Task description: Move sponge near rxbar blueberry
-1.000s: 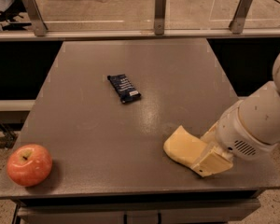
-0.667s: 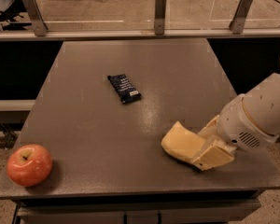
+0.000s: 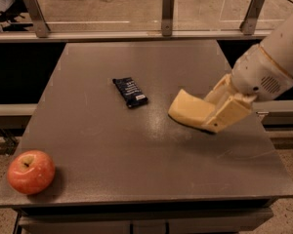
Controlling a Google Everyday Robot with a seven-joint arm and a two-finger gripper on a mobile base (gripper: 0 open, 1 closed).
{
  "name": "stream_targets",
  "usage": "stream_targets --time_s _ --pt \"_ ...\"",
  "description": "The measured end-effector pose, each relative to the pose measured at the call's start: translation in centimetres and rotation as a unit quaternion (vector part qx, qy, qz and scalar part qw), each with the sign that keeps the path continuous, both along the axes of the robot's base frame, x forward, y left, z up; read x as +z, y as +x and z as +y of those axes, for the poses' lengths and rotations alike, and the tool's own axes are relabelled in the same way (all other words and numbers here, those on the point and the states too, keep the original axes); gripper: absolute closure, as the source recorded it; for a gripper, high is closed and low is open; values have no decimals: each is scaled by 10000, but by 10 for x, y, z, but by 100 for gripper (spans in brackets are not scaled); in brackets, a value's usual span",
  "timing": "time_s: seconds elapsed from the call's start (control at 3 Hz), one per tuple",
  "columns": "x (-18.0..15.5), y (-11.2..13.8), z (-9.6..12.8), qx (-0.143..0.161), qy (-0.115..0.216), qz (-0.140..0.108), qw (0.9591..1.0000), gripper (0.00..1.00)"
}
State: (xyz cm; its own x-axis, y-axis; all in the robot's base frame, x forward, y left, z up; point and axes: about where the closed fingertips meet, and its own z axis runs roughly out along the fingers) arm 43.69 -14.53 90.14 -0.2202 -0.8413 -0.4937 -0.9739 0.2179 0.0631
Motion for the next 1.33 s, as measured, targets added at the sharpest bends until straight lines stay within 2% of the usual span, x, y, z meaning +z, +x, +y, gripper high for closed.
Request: stream_targets --time_s 0.33,0.67,1.0,1.33 --pt "38 47 12 228 164 -288 9992 100" --pt "72 61 15 213 258 -713 9969 100" --pt "72 61 15 210 259 -716 9969 100" --pt "75 64 20 200 -4 -906 9957 100"
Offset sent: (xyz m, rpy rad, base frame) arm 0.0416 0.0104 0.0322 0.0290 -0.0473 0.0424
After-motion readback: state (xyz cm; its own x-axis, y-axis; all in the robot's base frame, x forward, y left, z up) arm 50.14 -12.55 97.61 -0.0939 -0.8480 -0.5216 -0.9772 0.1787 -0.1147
